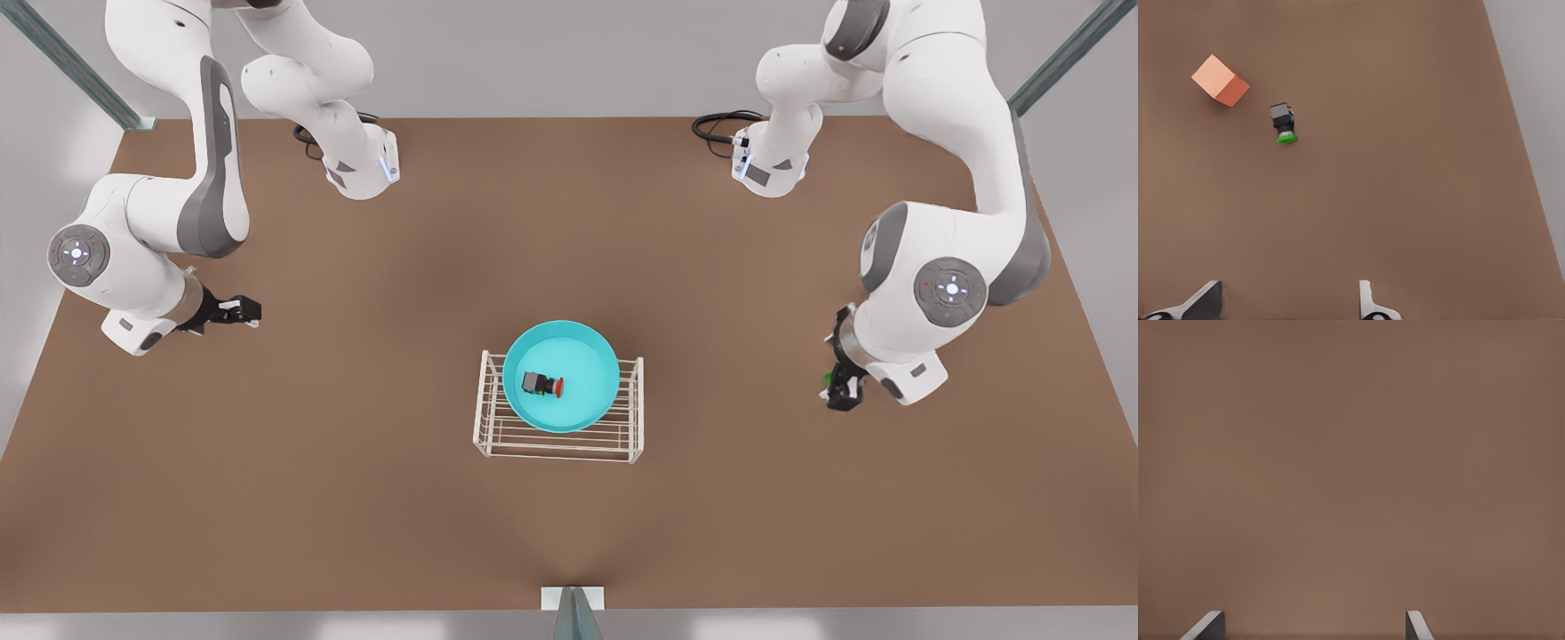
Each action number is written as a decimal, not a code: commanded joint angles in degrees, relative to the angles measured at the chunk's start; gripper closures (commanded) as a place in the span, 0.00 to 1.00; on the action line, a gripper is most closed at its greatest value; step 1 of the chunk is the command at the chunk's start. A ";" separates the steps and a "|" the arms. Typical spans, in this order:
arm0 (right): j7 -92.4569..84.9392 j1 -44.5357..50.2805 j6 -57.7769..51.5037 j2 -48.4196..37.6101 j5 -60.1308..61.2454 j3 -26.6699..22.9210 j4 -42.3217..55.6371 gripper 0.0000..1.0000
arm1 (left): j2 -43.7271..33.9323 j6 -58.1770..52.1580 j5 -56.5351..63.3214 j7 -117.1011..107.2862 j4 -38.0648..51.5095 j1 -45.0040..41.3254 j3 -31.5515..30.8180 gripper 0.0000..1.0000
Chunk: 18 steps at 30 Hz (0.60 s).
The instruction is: Place the plate on the shelf with right arm and place the red button switch in the plate with left arm
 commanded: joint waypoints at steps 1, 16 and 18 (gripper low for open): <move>-0.27 0.05 -0.04 -0.05 0.05 -0.14 0.03 0.00 | -5.07 -2.35 -11.26 85.73 -6.52 -3.50 7.66 0.00; -0.45 -0.04 0.04 0.04 0.05 -0.14 0.11 0.00 | -9.21 0.40 -5.90 85.29 -11.82 -3.59 4.76 0.00; -0.45 -0.04 0.04 0.04 0.05 -0.14 0.11 0.00 | -9.21 0.32 -5.90 85.20 -11.82 -3.59 4.76 0.00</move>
